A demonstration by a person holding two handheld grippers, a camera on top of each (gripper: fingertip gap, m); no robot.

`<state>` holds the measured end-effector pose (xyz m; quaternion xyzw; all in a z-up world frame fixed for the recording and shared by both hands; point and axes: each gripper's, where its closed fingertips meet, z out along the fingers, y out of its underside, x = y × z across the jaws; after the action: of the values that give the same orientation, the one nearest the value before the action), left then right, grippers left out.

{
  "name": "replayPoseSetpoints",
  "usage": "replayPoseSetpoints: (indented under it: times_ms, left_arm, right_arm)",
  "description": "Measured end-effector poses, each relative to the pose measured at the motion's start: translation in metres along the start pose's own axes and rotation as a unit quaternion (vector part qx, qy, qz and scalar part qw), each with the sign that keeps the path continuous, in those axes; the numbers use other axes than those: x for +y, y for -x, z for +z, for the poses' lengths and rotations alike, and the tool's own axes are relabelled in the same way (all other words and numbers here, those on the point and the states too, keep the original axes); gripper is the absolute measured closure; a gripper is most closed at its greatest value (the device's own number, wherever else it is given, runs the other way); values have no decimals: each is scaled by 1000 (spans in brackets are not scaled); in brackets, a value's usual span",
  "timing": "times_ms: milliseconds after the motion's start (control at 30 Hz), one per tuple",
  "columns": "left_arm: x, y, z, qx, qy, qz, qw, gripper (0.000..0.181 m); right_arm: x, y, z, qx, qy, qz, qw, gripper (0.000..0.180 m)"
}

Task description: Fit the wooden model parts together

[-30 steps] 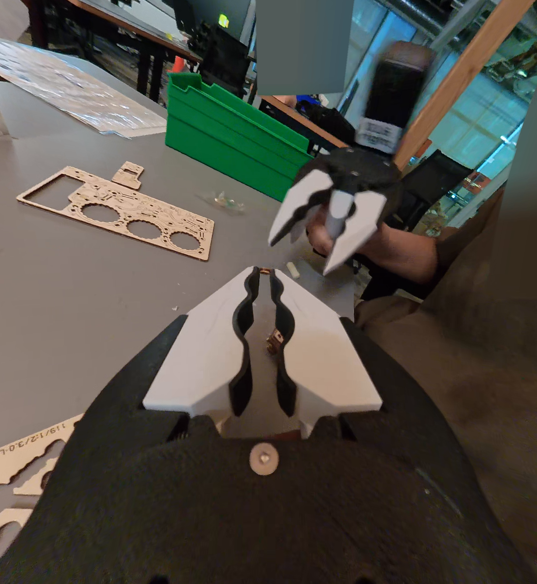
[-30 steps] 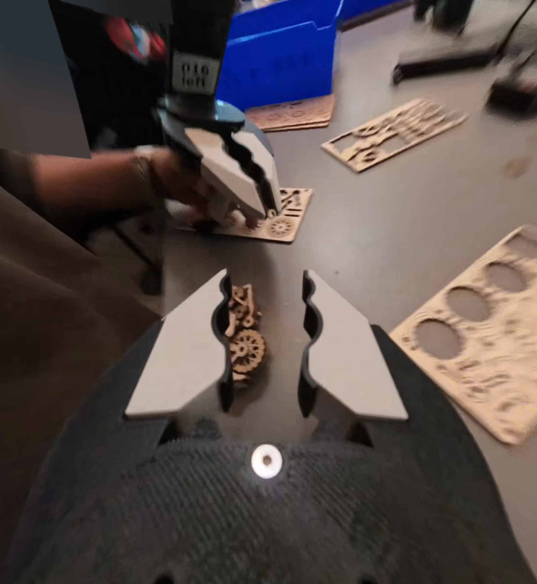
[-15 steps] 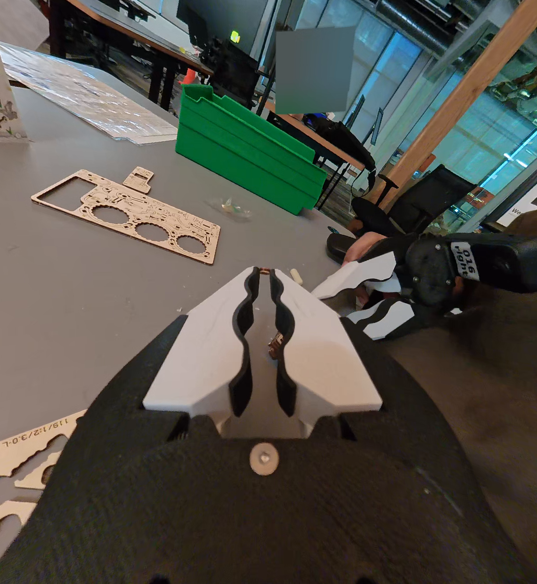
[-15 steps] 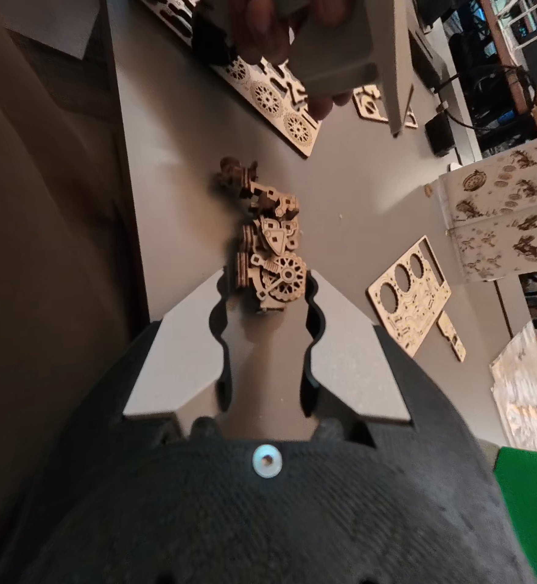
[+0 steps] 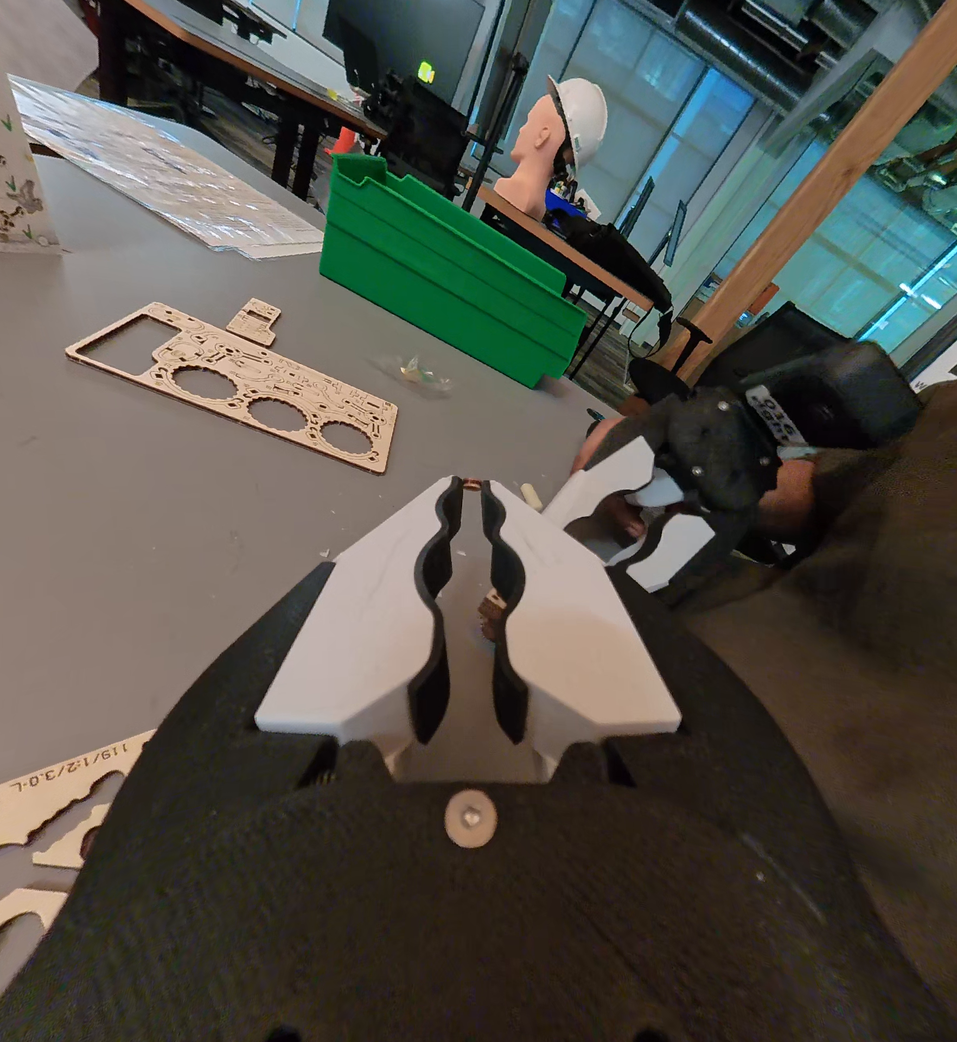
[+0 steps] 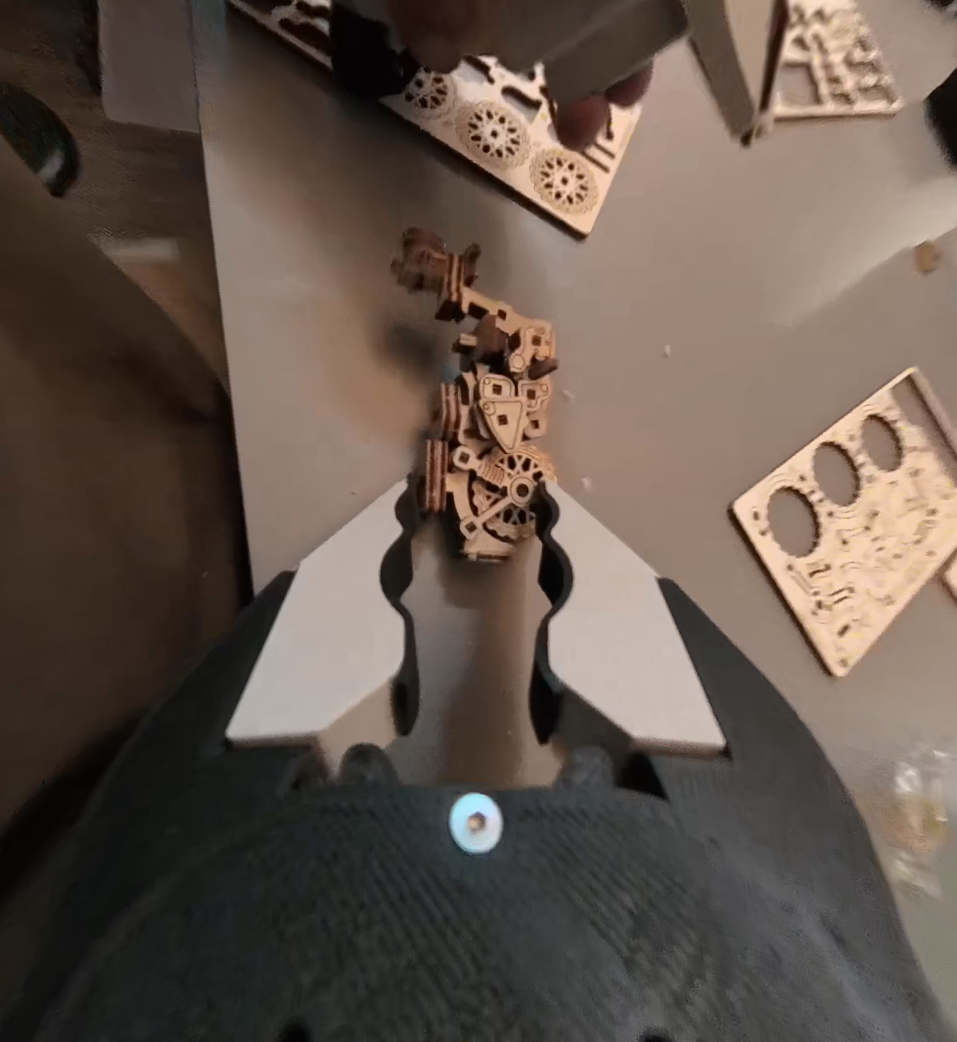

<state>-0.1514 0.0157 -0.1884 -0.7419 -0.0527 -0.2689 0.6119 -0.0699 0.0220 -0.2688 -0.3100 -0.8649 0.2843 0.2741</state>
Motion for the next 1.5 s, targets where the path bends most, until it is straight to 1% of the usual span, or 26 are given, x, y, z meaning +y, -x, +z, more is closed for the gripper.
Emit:
replayPoseSetpoints:
  times_ms: [100,167,233,300,367,400,433,633,733,867,933,967,1033,1100,1133,1167,1200,1267,1300,1333,1433,1500]
  left_arm:
    - [-1,1,-1,-2,-3,-1,1000,177]
    - [-2,2,-2,-2,-5,-3,1000,177]
    - [-2,2,-2,0,-6,-6,1000,177]
    - [-1,2,-2,1,-5,-8,1000,177]
    - [0,2,-2,2,-2,-9,1000,177]
    - [0,2,-1,3,0,-10,1000,177]
    - [0,2,-1,3,0,-10,1000,177]
    - [0,3,-1,4,1,-15,1000,177]
    - [0,3,-1,3,1,-16,1000,177]
    - [0,4,-1,2,1,-17,1000,177]
    - [0,4,-1,1,0,-17,1000,178]
    - [0,4,-1,1,1,-17,1000,178]
    - [0,4,-1,1,1,-17,1000,177]
    - [0,4,-1,1,1,-17,1000,177]
    - [0,4,-1,1,1,-17,1000,177]
    - [0,4,-1,1,1,-16,1000,177]
    - [0,4,-1,1,1,-16,1000,177]
    - [1,3,-1,0,2,-15,1000,177]
    - [0,4,-1,0,2,-14,1000,177]
    - [1,3,-2,-1,2,-13,1000,177]
    - [1,3,-1,-1,3,-11,1000,177]
    - [1,3,-1,-1,4,-11,1000,177]
  right_arm:
    - [-1,-4,2,-54,-9,81,995,139]
    - [-6,-6,1,-104,-28,164,981,139]
    - [-11,-10,-1,-164,-50,267,948,139]
    - [-16,-16,-4,-228,-77,369,898,139]
    - [-18,-24,-5,-270,-101,437,852,139]
    - [-17,-27,-5,-279,-107,452,841,139]
    - [-15,-29,-4,-280,-108,457,837,139]
    - [-13,-42,-4,-275,-120,485,821,141]
    - [-13,-50,-4,-267,-127,498,815,139]
    - [-16,-53,-7,-262,-139,484,823,131]
    - [-20,-54,-11,-246,-152,455,842,125]
    - [-24,-53,-13,-234,-158,429,858,123]
    - [-32,-46,-17,-197,-162,352,900,123]
    - [-38,-38,-19,-130,-157,242,949,122]
    - [-38,-34,-19,-90,-144,175,970,118]
    - [-37,-29,-17,-50,-126,103,985,119]
    - [-35,-24,-15,-15,-107,34,994,122]
    - [-33,-10,-12,16,-84,-65,994,127]
    - [-34,-1,-11,12,-83,-89,993,130]
    - [-35,6,-12,3,-88,-97,991,131]
    - [-40,21,-18,-36,-114,-80,990,132]
    - [-35,25,-16,-47,-105,-79,990,131]
